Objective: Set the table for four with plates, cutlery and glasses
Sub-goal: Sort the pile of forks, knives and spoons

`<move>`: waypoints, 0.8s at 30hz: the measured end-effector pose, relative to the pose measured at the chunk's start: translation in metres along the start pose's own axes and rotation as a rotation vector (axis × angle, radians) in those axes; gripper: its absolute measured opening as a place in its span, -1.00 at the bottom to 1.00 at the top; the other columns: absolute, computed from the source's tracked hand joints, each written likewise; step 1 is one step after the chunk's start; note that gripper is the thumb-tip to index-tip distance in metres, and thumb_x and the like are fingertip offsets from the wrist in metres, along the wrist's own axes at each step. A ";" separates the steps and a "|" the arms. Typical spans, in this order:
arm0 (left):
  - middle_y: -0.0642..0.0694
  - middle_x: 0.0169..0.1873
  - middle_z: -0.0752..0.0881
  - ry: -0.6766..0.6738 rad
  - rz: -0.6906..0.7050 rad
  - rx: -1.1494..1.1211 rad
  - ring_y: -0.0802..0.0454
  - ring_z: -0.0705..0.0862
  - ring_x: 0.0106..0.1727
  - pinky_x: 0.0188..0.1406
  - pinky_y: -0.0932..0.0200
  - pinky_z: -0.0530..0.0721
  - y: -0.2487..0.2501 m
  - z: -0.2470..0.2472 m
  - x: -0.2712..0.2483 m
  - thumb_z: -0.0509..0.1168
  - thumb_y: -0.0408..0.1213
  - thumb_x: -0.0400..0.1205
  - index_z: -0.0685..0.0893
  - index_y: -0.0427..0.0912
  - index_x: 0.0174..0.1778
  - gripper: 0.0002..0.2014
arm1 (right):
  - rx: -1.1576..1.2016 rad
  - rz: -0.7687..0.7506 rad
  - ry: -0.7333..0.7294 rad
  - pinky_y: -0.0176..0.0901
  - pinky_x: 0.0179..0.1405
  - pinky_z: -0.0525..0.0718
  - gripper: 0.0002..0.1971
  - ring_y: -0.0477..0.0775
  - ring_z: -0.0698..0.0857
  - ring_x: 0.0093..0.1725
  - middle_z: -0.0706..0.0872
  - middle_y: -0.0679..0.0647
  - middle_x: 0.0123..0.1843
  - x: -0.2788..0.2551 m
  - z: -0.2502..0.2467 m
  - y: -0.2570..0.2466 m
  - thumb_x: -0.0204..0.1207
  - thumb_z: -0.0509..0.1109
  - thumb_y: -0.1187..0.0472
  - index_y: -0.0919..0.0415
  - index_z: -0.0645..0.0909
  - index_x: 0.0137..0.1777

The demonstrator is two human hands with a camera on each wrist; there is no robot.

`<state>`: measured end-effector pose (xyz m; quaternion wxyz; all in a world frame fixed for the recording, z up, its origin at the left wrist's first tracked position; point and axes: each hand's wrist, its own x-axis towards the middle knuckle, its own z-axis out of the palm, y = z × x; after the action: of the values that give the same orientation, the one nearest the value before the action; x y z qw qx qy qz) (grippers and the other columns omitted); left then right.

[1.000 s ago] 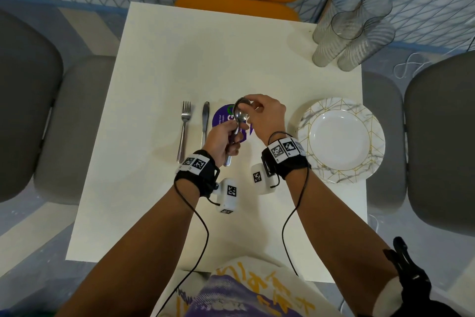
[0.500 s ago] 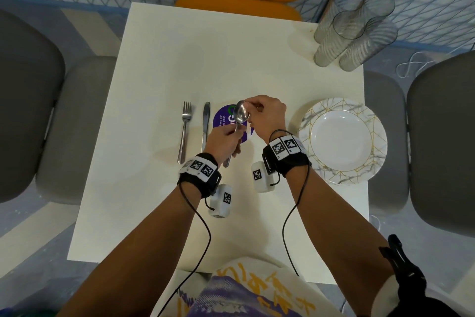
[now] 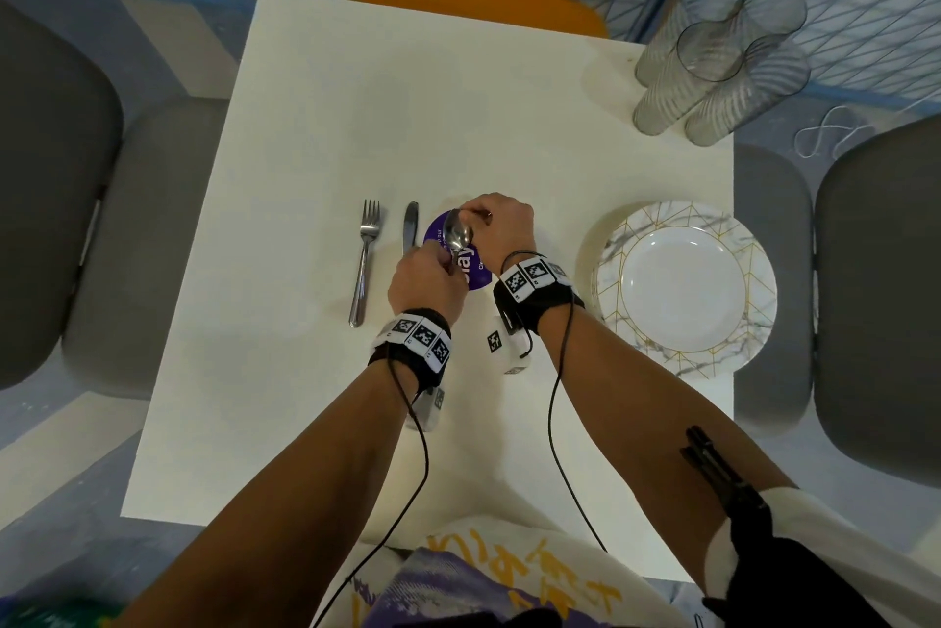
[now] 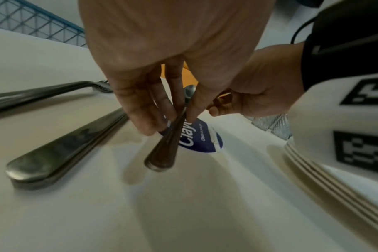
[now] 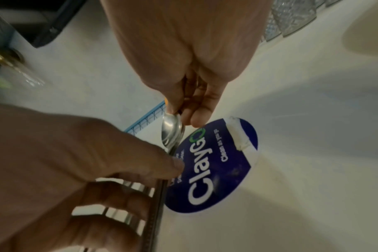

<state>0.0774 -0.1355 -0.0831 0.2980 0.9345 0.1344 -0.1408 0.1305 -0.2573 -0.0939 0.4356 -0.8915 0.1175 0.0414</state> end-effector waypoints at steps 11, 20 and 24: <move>-0.13 0.03 0.75 -0.017 -0.022 -0.062 -0.02 0.63 -0.10 -0.15 0.12 0.52 -0.004 0.010 0.017 0.44 -0.23 0.66 0.74 -0.19 0.08 -0.86 | -0.019 0.030 -0.030 -0.76 -0.14 0.42 -0.89 -0.16 0.71 -0.10 0.87 0.03 -0.04 0.021 0.011 0.014 0.56 0.52 0.22 0.18 0.86 0.02; -0.16 0.07 0.73 -0.018 0.021 -0.086 -0.13 0.75 0.01 -0.10 0.08 0.65 -0.005 0.013 0.018 0.47 -0.23 0.66 0.72 -0.21 0.10 -0.83 | 0.085 0.115 -0.004 -0.61 -0.22 0.55 -0.96 -0.17 0.69 -0.25 0.78 -0.04 -0.21 0.021 0.012 0.017 0.54 0.54 0.25 0.18 0.79 -0.05; -0.15 0.07 0.72 -0.023 0.007 -0.083 -0.13 0.74 0.00 -0.09 0.07 0.64 -0.005 0.014 0.019 0.45 -0.23 0.67 0.70 -0.20 0.11 -0.83 | 0.084 0.117 -0.015 -0.61 -0.21 0.55 -0.95 -0.17 0.71 -0.23 0.80 -0.03 -0.19 0.021 0.011 0.018 0.56 0.51 0.23 0.18 0.80 -0.05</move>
<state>0.0912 -0.1366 -0.1030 0.3386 0.9201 0.1334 -0.1449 0.1466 -0.2624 -0.1181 0.4703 -0.8637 0.1678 0.0687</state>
